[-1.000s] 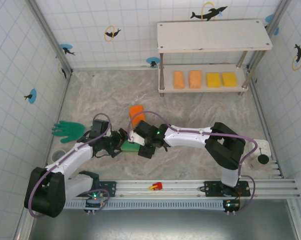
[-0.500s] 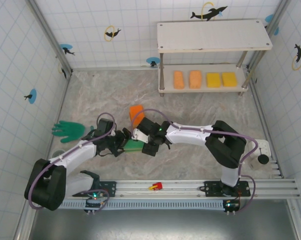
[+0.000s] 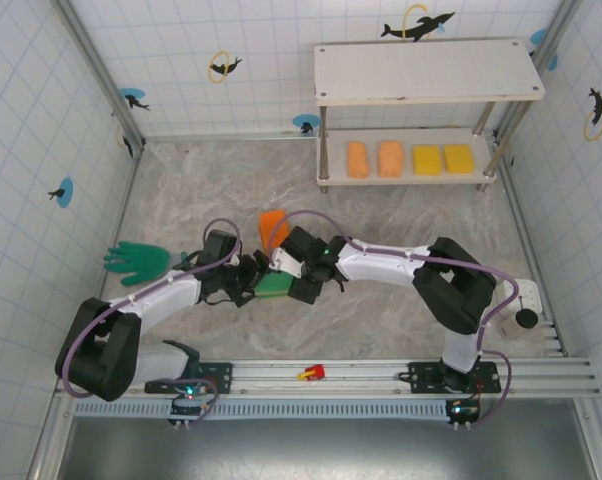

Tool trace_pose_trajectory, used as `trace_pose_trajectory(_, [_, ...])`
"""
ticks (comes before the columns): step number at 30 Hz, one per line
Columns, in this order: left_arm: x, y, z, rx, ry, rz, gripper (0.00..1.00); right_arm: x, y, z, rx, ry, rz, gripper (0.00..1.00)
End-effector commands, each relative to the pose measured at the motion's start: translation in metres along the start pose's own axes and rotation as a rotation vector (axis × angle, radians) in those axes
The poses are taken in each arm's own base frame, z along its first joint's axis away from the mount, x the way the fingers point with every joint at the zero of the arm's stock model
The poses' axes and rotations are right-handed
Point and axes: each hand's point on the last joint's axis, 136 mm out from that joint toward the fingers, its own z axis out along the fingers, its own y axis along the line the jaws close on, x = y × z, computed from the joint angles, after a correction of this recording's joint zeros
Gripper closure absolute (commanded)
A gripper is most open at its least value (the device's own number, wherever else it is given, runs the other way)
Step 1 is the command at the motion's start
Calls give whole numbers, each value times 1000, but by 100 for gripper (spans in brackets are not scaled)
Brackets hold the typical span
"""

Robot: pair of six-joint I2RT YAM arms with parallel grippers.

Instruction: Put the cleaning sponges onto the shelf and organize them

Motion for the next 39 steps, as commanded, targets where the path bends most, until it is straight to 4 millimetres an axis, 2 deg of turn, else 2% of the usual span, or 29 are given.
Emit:
trace_pose_trajectory(1, [2, -29, 0, 73, 15, 54, 3, -9, -3, -9, 7, -55, -9, 6])
trace_pose_trajectory(8, [-6, -39, -9, 45, -22, 93, 3, -10, -3, -13, 4, -65, -7, 6])
trace_pose_trajectory(15, [-19, -52, -26, -15, -67, 174, 3, -10, -1, -22, 15, -78, -8, 6])
trace_pose_trajectory(22, [-40, -49, -59, -64, -148, 197, 3, -9, 1, -23, 15, -78, -8, 5])
trace_pose_trajectory(30, [-38, -35, -65, -80, -152, 180, 3, -7, 6, -18, 10, -59, -19, 5])
trace_pose_trajectory(34, [-53, -36, -83, -108, -207, 224, 3, -7, 5, -25, 10, -62, -27, 5])
trace_pose_trajectory(39, [-80, -35, -111, -268, -311, 352, 3, -5, 4, -31, -4, -41, -42, 5])
